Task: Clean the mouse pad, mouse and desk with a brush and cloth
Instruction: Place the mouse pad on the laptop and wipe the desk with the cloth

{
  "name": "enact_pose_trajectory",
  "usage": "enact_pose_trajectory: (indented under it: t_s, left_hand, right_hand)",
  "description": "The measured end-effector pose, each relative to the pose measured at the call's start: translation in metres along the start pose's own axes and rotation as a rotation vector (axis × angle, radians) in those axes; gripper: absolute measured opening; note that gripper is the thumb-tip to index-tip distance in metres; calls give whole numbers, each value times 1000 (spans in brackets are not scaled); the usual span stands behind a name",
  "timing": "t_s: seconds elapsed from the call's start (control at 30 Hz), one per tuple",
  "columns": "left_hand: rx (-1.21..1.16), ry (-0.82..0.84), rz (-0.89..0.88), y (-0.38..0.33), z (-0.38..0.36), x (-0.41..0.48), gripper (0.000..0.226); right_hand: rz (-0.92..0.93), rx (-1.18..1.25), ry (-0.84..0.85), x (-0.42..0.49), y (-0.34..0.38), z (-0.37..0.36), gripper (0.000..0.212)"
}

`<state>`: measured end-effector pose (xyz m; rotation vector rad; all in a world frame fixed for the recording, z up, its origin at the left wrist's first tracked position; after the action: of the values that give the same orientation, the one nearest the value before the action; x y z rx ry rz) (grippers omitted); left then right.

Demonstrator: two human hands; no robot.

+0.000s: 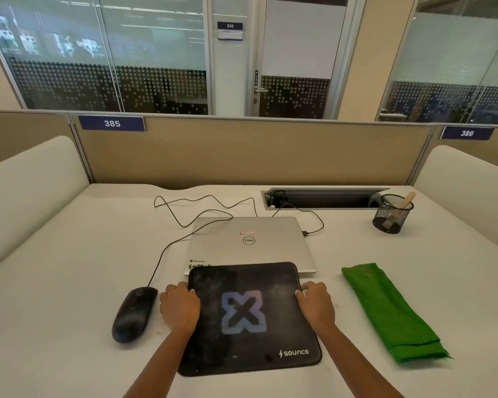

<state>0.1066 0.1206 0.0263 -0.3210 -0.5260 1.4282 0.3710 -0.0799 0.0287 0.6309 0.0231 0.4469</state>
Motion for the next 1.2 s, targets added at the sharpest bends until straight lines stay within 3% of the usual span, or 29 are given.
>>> enact_pose_trajectory:
  t_s: [0.37, 0.77, 1.2]
  left_hand:
    - [-419, 75, 125, -5, 2, 20, 21]
    - [-534, 36, 156, -42, 9, 91, 22]
    - [-485, 51, 88, -76, -22, 155, 23]
  right_hand:
    - [-152, 193, 62, 13, -4, 1, 20]
    - [-56, 314, -24, 83, 61, 28, 19]
    - [-86, 273, -62, 139, 80, -9, 21]
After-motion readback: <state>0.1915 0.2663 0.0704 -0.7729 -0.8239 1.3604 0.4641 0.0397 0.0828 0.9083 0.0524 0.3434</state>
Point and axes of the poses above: each hand's wrist, its own x-axis towards the middle knuckle, its own z-axis out of the back of the hand, y = z × x, the point moved 10 cm from there along x, towards the middle knuckle, and after that the axes turned 14 degrees about -y, right-handed, at the moved point
